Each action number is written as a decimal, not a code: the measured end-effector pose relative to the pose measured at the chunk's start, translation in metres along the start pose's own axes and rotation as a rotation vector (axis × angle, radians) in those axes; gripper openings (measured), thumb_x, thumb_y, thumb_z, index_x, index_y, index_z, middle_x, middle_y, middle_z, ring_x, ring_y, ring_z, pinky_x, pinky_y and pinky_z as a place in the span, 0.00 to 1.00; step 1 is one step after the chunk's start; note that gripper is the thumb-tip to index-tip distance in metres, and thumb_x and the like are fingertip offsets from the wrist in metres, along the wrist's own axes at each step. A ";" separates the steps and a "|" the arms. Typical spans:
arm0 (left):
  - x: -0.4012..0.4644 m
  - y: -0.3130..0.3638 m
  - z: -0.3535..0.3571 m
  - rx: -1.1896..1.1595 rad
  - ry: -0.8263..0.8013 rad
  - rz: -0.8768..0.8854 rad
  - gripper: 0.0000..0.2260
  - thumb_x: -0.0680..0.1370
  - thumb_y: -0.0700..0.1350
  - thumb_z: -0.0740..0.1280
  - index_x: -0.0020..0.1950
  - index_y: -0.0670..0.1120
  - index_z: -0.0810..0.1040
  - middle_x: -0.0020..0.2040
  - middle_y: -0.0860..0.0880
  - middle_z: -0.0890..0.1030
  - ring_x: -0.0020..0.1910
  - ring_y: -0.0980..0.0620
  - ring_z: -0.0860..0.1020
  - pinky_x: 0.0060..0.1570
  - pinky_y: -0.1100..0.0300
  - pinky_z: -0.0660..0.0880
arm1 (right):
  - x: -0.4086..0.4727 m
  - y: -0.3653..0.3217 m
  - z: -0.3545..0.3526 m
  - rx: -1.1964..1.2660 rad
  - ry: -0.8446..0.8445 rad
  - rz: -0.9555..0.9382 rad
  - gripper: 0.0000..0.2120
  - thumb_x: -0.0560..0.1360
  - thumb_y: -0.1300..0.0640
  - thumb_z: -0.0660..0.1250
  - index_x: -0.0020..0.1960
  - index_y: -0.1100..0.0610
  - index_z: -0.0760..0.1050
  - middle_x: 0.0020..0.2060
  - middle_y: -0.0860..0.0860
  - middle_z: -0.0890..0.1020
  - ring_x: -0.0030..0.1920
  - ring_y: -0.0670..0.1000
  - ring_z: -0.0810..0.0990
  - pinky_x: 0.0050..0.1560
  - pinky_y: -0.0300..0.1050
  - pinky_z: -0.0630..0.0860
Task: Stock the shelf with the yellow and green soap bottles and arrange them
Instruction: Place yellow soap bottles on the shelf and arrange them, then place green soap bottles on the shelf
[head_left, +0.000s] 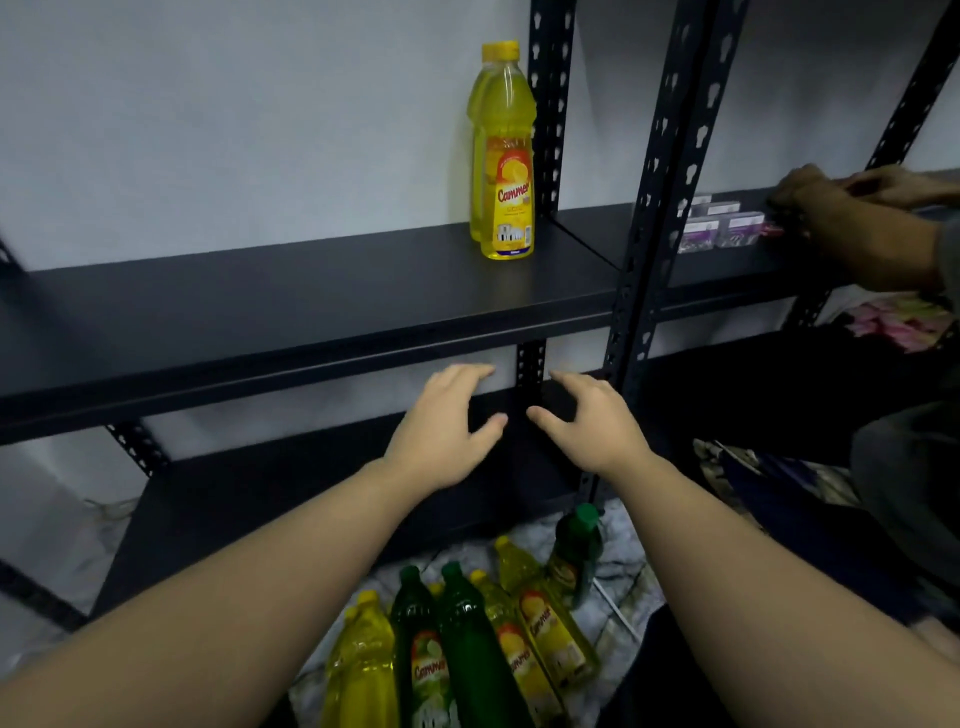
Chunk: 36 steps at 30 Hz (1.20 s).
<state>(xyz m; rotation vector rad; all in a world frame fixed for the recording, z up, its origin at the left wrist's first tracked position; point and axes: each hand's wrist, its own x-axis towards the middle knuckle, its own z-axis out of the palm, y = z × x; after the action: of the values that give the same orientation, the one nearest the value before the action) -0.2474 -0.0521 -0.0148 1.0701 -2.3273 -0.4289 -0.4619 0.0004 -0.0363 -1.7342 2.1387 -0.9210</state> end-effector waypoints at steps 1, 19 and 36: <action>-0.008 -0.003 0.010 -0.002 -0.049 -0.030 0.27 0.81 0.56 0.68 0.78 0.52 0.68 0.75 0.53 0.71 0.75 0.53 0.67 0.71 0.57 0.66 | -0.006 0.005 0.003 -0.002 -0.036 0.029 0.36 0.77 0.37 0.69 0.80 0.50 0.65 0.75 0.49 0.71 0.77 0.51 0.64 0.74 0.51 0.66; -0.141 -0.138 0.135 0.031 -0.485 -0.769 0.38 0.76 0.62 0.73 0.78 0.46 0.63 0.73 0.43 0.71 0.68 0.42 0.75 0.62 0.52 0.75 | -0.080 0.049 0.170 0.076 -0.532 0.315 0.44 0.73 0.35 0.73 0.81 0.52 0.62 0.77 0.53 0.70 0.74 0.57 0.71 0.70 0.54 0.72; -0.179 -0.174 0.209 0.091 -0.711 -1.076 0.29 0.75 0.68 0.70 0.57 0.42 0.79 0.59 0.44 0.82 0.62 0.44 0.78 0.58 0.52 0.78 | -0.123 0.087 0.296 0.006 -0.752 0.666 0.37 0.66 0.32 0.77 0.62 0.59 0.79 0.58 0.56 0.83 0.57 0.57 0.82 0.56 0.52 0.81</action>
<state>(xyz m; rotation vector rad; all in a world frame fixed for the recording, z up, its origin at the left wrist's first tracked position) -0.1695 -0.0114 -0.3280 2.4993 -2.0666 -1.2591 -0.3362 0.0300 -0.3422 -0.9790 1.9281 -0.0648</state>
